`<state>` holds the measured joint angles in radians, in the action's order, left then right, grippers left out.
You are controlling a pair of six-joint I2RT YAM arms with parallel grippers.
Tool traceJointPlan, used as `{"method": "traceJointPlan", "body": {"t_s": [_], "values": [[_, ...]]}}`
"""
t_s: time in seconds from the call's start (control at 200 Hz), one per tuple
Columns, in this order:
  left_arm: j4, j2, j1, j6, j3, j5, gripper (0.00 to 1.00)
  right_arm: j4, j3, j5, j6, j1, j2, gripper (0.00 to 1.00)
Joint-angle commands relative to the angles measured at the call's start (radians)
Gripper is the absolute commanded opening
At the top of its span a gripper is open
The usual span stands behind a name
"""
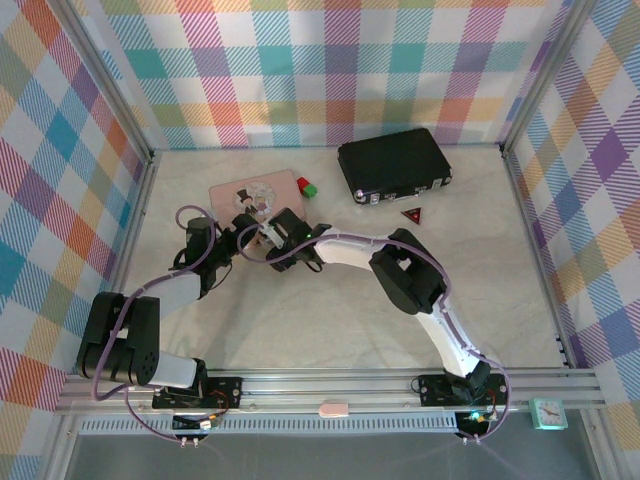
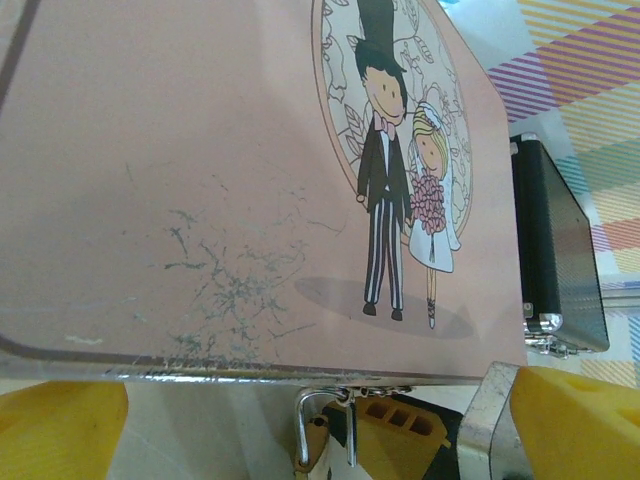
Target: Unlock the padlock with the key
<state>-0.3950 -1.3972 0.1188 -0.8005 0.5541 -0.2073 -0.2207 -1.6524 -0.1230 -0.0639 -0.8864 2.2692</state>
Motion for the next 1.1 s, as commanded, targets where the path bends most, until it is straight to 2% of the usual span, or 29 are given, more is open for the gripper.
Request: {"method": "traceJointPlan", "body": {"t_s": [0.0,0.2,0.275,0.375,0.445,0.51,0.655,0.845,1.0,1.095], "values": [[-0.002,0.042,-0.005,-0.01,-0.006,-0.019,0.97,-0.01,0.032,0.03,0.009,0.009,-0.054,0.59],[0.035,0.091,-0.005,-0.009,-0.015,-0.021,0.97,-0.003,0.03,0.015,0.02,0.01,-0.038,0.61],[0.061,0.114,-0.004,-0.004,-0.02,-0.012,0.98,0.019,0.039,0.023,0.017,0.008,-0.039,0.65],[0.1,0.136,-0.007,0.001,-0.024,0.005,0.98,-0.007,0.007,0.019,0.007,0.01,0.002,0.63],[0.111,0.145,-0.006,-0.002,-0.028,0.008,0.98,-0.007,0.006,0.031,0.004,0.01,0.023,0.58],[0.122,0.149,-0.006,-0.01,-0.032,0.009,0.98,-0.004,0.015,0.042,0.014,0.009,0.028,0.49],[0.102,0.153,-0.006,-0.035,-0.054,-0.013,0.98,0.005,0.041,0.074,0.043,0.012,0.003,0.2],[0.018,0.15,-0.001,-0.057,-0.121,-0.05,0.95,0.004,0.039,0.203,0.131,0.036,-0.042,0.09],[-0.022,0.137,0.016,-0.051,-0.144,-0.039,0.94,0.012,0.034,0.376,0.221,0.068,-0.051,0.06],[-0.052,0.105,0.019,-0.064,-0.139,-0.042,0.93,0.028,0.041,0.411,0.252,0.081,-0.043,0.03]]}}
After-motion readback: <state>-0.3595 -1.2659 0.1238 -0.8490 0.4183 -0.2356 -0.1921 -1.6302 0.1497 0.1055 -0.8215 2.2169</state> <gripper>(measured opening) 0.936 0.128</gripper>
